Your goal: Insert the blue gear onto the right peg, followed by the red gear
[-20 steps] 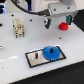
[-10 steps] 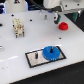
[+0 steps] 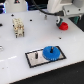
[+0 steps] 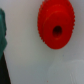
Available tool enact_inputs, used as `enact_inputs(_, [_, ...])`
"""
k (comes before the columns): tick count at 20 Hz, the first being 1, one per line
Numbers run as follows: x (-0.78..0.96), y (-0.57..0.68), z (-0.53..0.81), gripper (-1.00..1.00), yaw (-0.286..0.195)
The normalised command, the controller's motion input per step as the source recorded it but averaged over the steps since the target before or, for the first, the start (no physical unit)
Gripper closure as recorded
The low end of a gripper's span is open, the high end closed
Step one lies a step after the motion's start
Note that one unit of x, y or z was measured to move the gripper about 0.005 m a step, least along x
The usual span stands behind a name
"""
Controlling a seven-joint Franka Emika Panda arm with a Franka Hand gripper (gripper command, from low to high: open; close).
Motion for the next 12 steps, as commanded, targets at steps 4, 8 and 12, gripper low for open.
enact_inputs(4, [-0.15,-0.20,-0.24,-1.00,0.000])
enact_inputs(8, [-0.31,-0.26,-0.21,-1.00,0.000])
enact_inputs(12, [-0.36,-0.18,-0.19,1.00,0.000])
